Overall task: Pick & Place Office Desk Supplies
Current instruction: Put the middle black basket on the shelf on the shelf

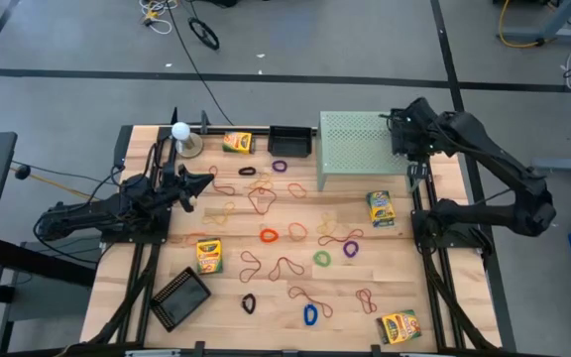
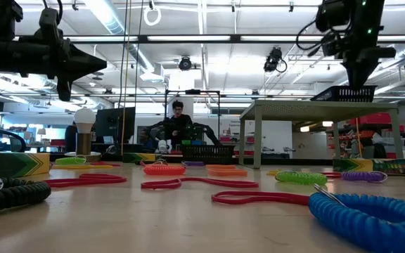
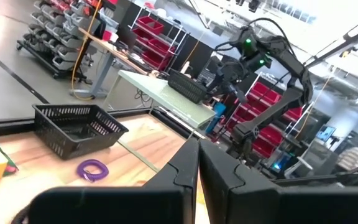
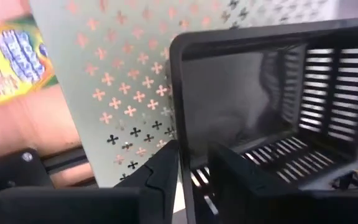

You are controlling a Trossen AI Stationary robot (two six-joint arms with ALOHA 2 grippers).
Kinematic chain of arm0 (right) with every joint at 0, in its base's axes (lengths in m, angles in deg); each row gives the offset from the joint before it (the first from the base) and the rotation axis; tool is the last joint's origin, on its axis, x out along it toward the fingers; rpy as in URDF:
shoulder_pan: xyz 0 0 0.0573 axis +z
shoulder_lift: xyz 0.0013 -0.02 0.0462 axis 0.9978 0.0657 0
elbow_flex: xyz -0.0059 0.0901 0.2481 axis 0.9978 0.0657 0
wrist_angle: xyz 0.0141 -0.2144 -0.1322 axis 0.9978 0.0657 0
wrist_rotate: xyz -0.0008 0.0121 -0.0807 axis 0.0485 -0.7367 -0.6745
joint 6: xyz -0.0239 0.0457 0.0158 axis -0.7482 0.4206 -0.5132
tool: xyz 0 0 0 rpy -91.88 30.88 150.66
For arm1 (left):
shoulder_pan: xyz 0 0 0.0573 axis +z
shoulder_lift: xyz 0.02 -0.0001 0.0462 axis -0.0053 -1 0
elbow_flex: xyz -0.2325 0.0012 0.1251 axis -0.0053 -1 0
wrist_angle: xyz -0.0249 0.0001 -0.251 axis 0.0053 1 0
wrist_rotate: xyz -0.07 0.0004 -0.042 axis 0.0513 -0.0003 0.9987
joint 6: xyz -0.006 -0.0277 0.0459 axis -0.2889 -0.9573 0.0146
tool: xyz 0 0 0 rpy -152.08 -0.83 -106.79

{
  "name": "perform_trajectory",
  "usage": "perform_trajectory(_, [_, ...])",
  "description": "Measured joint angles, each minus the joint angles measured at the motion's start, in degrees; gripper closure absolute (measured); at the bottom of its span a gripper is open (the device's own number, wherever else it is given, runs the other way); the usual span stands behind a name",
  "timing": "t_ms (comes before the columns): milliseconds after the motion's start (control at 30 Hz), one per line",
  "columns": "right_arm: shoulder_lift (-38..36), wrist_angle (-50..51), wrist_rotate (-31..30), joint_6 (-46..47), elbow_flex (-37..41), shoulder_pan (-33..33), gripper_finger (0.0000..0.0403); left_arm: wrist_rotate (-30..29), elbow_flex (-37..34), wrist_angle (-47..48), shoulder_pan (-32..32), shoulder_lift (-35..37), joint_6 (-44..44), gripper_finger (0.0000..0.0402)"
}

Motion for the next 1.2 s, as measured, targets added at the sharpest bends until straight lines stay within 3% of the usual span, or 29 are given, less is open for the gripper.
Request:
perform_trajectory(167, [-2.5, 2.8, -0.1, 11.2, -5.0, 2.5, 0.0303, 0.0, 0.0, -0.1, 0.0, 0.0, -0.4, 0.0381])
perform_trajectory(333, [-2.7, 1.4, 1.5, 34.5, -7.8, 2.0, 0.0312, -0.1, 0.0, -0.2, 0.0, 0.0, -0.6, 0.0381])
perform_trajectory(533, [2.5, 0.4, -0.1, 53.8, -7.8, -2.2, 0.0383, -3.0, 0.0, -0.2, 0.0, 0.0, -2.6, 0.0381])
perform_trajectory(800, [10.5, 7.7, -5.9, 60.6, -7.7, -2.2, 0.0397, -3.4, 0.0, -0.3, 0.0, 0.0, -1.8, 0.0381])
perform_trajectory(900, [11.1, 9.3, -10.3, 63.1, -7.7, -2.1, 0.0397, -3.4, 0.0, -0.2, 0.0, 0.0, -1.8, 0.0381])
perform_trajectory(1200, [11.2, 11.8, -12.7, 68.0, -7.7, -2.9, 0.0398, -3.4, 0.0, -0.2, 0.0, 0.0, 1.5, 0.0381])
